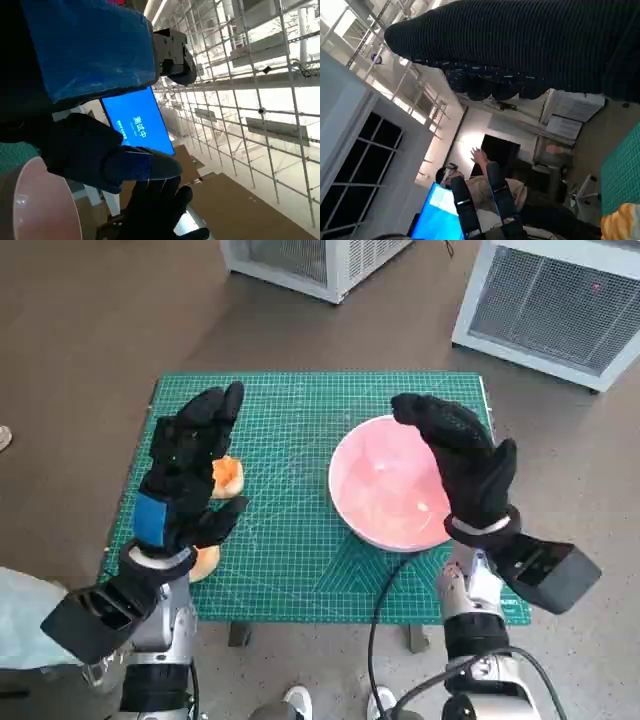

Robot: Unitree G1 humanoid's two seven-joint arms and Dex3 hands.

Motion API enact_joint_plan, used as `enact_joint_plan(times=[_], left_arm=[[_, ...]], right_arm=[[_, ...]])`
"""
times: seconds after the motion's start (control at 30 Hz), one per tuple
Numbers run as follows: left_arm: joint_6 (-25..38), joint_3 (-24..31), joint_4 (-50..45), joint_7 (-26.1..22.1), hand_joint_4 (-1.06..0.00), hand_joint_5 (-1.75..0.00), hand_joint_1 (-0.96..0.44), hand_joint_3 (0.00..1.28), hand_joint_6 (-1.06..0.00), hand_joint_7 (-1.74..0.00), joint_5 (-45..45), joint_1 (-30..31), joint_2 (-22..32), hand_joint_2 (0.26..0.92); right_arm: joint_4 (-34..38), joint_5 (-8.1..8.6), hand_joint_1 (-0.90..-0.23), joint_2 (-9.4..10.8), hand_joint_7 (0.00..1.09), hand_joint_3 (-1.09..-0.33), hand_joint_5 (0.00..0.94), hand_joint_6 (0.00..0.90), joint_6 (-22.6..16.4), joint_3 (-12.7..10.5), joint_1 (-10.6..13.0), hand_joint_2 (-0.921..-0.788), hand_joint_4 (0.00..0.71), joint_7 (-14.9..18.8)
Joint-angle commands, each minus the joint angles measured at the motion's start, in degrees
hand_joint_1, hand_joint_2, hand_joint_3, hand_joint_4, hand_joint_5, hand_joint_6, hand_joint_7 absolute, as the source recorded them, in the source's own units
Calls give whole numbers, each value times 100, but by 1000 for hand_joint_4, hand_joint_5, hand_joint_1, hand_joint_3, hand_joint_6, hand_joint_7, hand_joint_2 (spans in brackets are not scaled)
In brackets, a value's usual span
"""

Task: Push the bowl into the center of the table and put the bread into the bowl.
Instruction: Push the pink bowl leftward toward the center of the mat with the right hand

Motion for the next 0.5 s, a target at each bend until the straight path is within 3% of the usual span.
enact_joint_plan(times=[0.03, 0.5], left_arm=[[-2, -20, -87, 47, -220, -3, -560, 341, 1, -624, 62, 81, -26, 921], [-14, -20, -83, 75, -222, -3, -566, 342, 1, -625, 112, 95, 3, 921]], right_arm=[[-60, 11, -712, -15, 572, -779, 0, -1, 72, 22, 160, -921, 195, 24], [-41, -10, -716, -9, 559, -778, 0, -1, 67, 20, 149, -921, 192, 15]])
